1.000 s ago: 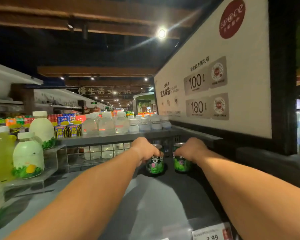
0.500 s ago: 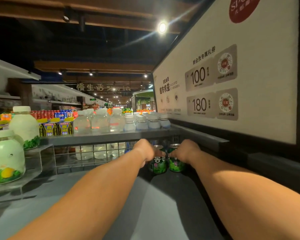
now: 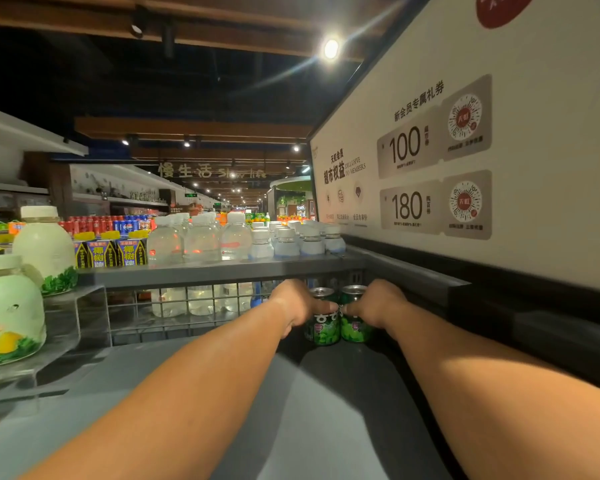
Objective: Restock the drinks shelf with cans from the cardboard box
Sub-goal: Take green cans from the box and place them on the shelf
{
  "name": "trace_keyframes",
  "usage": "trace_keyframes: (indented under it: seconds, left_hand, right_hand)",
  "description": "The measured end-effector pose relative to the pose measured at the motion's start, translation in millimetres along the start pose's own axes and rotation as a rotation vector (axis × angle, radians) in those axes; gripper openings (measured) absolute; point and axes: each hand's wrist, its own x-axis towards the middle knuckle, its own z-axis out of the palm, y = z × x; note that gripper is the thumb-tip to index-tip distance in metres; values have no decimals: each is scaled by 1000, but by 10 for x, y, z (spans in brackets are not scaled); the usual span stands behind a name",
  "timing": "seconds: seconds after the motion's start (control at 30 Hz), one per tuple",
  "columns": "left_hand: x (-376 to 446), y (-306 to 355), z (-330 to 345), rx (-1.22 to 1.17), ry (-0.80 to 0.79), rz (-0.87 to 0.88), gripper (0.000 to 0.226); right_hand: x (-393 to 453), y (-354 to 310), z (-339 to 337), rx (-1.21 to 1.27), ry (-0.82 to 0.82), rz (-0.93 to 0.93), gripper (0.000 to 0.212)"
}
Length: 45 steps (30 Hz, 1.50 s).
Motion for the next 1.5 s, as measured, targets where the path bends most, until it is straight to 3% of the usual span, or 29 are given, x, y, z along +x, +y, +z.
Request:
trace_keyframes:
  seconds: [0.23, 0.37, 0.43, 0.53, 0.63, 0.77, 0.9, 1.0, 1.23, 1.5]
  left_hand:
    - [-28, 1, 17, 48, 7, 22, 65]
    - [-113, 97, -53, 267, -32, -13, 84]
    - [-174, 185, -166, 331, -58, -31, 88]
    - [-335, 287, -391, 357, -34, -22, 69]
    - [-641, 378, -608, 201, 47, -61, 57]
    - [-1139, 392, -808, 215, 131, -87, 76]
    - [-1698, 301, -974, 269, 201, -93, 73]
    - [-2160, 297, -1232, 255, 253, -102, 74]
    - [-3520, 111, -1898, 183, 439, -89, 59]
    - [-5214, -498, -2617, 326, 519, -257, 79]
  right_hand:
    - [-13, 7, 15, 0, -9, 3, 37]
    - [-63, -28, 5, -53, -16, 8, 47]
    - [-115, -67, -38, -106, -15, -13, 42]
    - [-234, -162, -162, -159, -23, -50, 35]
    - [-431, -276, -276, -148, -3, -99, 30]
    - [-753, -449, -328, -151, 15, -142, 35]
    - [-1191, -601, -360, -102, -54, -189, 55]
    - [-1653, -766, -405, -120, -19, -248, 77]
    - [-2942, -1380, -303, -97, 16, -400, 74]
    - [-4473, -1984, 301, -61, -141, -495, 85]
